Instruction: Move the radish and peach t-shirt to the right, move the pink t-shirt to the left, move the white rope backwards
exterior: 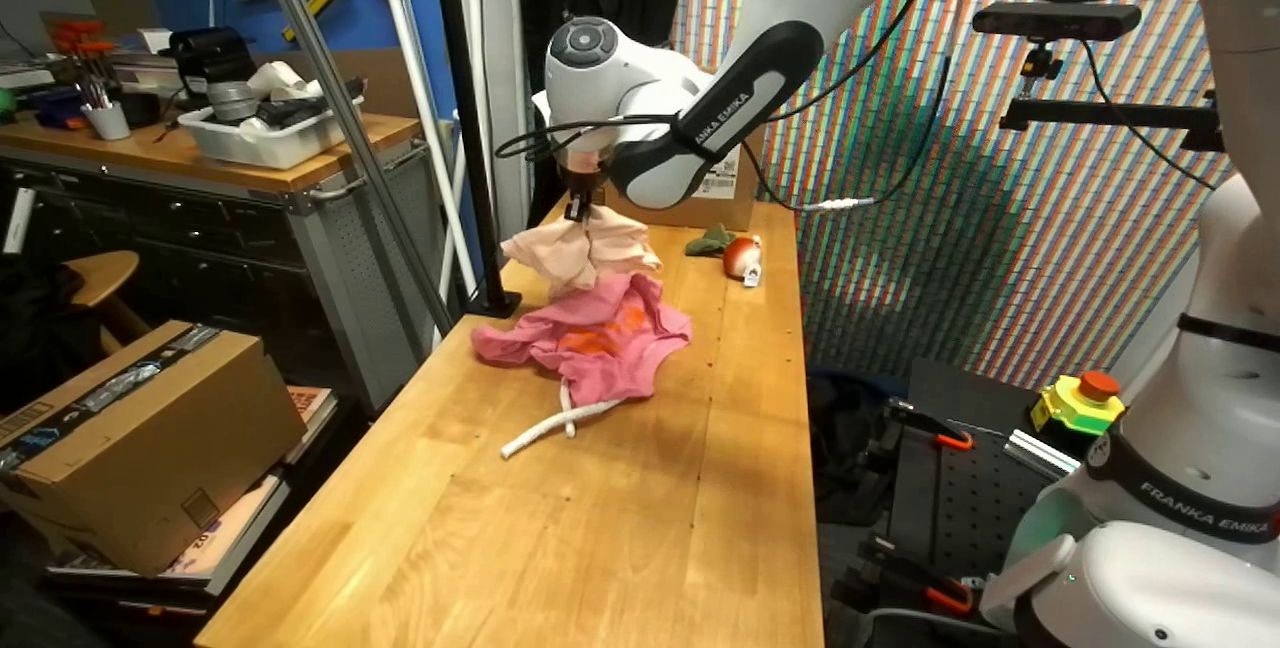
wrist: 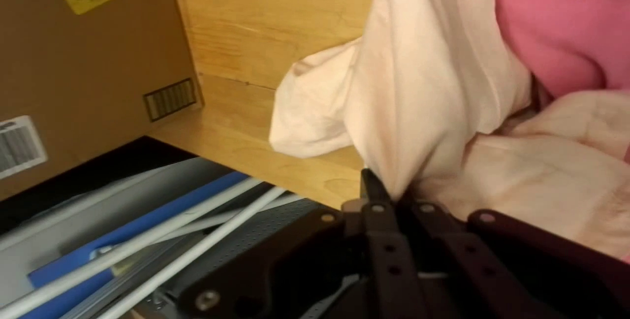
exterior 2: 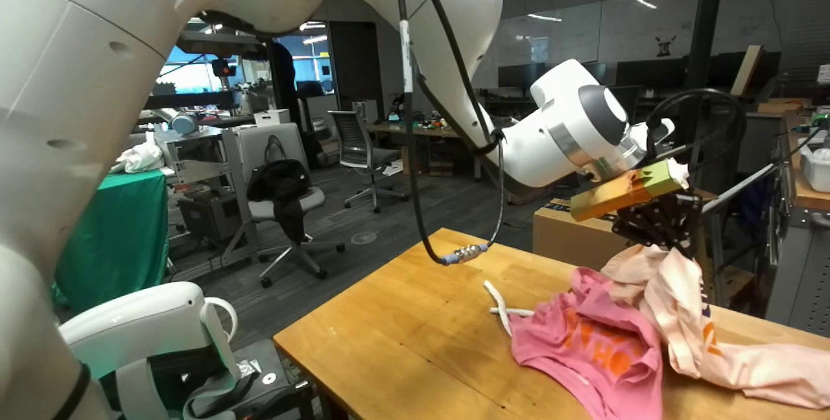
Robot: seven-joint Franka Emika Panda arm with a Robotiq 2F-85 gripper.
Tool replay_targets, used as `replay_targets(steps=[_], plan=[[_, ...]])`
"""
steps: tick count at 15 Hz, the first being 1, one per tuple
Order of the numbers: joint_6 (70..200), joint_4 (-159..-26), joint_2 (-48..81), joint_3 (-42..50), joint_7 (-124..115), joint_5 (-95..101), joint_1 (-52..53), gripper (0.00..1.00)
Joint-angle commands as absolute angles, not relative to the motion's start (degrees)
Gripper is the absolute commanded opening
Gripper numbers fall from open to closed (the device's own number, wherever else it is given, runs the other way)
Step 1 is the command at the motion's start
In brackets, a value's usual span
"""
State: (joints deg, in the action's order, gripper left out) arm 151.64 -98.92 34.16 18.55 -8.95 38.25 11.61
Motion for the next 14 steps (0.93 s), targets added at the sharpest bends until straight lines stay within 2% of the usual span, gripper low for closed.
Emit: replay_targets(steps=[1,7,14], plan=[[152.08,-101.02,30.45,22.7,-18.93,47.61,13.37,0.01],[150.28,-98.18,32.0,22.09,-31.74,56.76,9.31,0.01],[152.1,-92.47,35.74,18.79,-44.0,52.31,3.63,0.01]])
